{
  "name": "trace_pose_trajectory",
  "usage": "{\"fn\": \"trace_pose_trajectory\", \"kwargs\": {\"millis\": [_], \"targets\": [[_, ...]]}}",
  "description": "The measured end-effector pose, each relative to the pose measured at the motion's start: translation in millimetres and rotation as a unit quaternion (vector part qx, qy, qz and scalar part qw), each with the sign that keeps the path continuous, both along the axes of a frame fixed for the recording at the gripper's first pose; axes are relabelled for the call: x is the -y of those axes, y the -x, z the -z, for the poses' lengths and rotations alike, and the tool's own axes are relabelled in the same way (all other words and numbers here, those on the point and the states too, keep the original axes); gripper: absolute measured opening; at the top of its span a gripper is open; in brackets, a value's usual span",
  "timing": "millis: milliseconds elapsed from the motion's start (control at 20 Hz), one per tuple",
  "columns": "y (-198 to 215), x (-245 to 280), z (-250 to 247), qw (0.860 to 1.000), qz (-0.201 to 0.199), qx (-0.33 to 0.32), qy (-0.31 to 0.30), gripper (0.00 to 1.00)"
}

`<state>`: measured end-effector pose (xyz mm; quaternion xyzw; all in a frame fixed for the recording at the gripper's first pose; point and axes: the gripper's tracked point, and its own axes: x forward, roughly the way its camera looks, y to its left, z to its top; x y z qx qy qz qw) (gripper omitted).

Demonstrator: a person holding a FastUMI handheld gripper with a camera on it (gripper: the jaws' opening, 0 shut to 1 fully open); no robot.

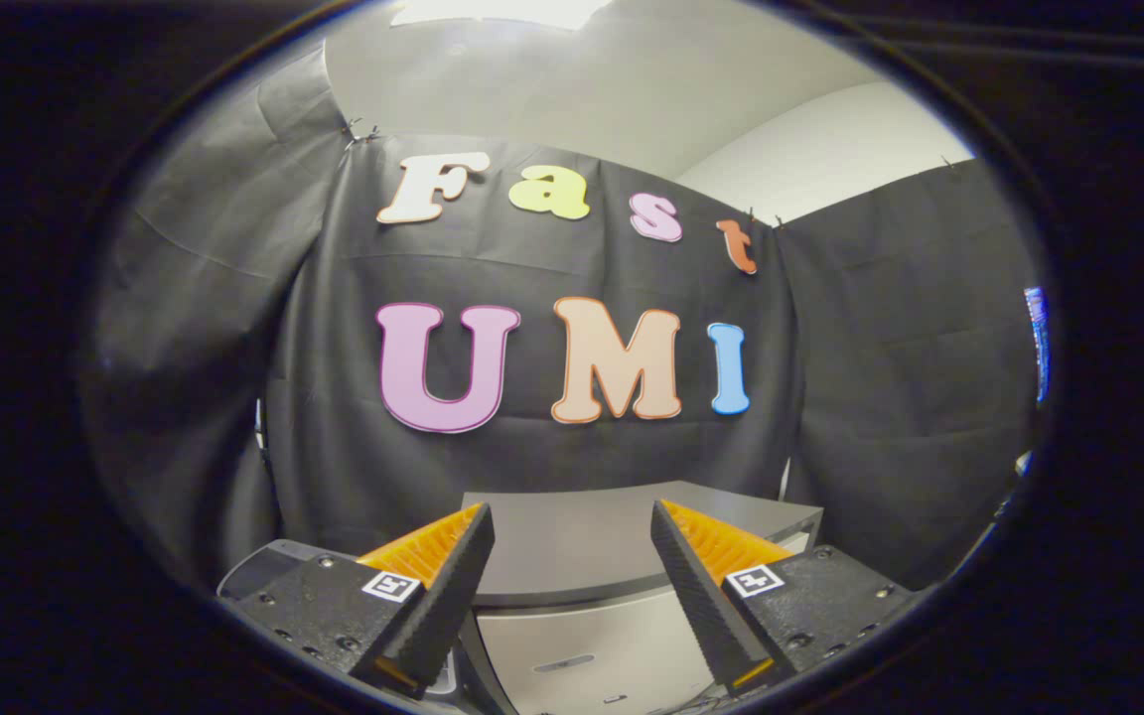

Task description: Put the clothes into the washing machine and then close the washing machine lid.

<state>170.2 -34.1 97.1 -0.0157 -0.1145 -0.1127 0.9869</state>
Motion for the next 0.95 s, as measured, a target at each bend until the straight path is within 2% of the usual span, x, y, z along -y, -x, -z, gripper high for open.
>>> {"fn": "trace_pose_trajectory", "kwargs": {"millis": [300, 400, 600, 750, 950], "targets": [[-3, 12, 31, 0.997, -0.063, 0.005, 0.038, 0.96], [-6, 36, 61, 0.998, -0.045, -0.016, 0.043, 0.96], [-14, 55, 125, 0.995, -0.069, -0.060, 0.049, 0.95], [-16, 71, 184, 0.992, -0.076, -0.096, 0.025, 0.95], [-18, 85, 254, 0.987, -0.069, -0.141, -0.040, 0.95]]}}
